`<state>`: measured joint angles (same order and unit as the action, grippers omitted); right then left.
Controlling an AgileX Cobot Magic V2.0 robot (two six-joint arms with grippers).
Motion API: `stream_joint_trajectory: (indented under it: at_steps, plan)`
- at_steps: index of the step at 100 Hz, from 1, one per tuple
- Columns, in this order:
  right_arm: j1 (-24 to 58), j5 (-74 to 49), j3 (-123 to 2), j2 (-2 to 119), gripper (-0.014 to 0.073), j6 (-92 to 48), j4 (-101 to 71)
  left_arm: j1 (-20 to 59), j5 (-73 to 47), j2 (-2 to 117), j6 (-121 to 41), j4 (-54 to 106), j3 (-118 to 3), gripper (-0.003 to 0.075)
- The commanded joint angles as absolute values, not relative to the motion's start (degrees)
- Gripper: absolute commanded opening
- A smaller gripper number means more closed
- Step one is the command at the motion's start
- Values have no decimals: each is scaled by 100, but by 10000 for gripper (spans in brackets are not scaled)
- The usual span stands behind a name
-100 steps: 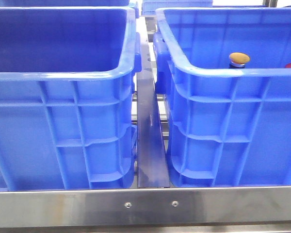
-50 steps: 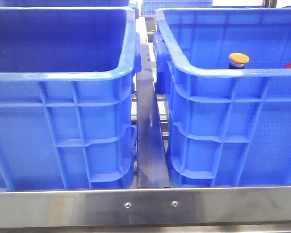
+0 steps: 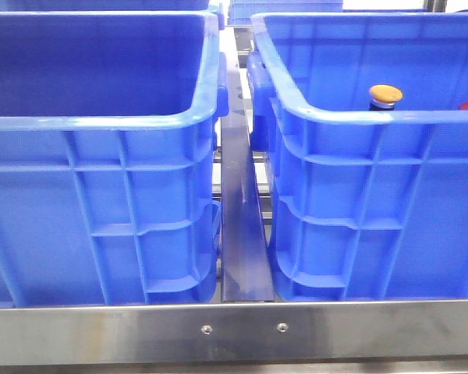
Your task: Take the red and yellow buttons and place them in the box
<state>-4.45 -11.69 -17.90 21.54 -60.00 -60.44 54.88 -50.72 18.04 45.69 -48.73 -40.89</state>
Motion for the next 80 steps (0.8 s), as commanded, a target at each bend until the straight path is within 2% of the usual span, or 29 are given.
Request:
stream_joint_trajectory:
  at_steps: [1,66,80]
  plan:
    - [-452,-991,-1944,2173,-60,-6038,-6170,5491,-4771,1870,4611,-5110,-4226,-19]
    - [-452,-991,-1944,2173,-60,-6038,-6170,5489,-4907,1870,4611,-5165,-4188,-19]
    - [-452,-991,-1944,2173,-60,-6038,-6170,5280,-4831,1883,4600,-5165,-4077,-19]
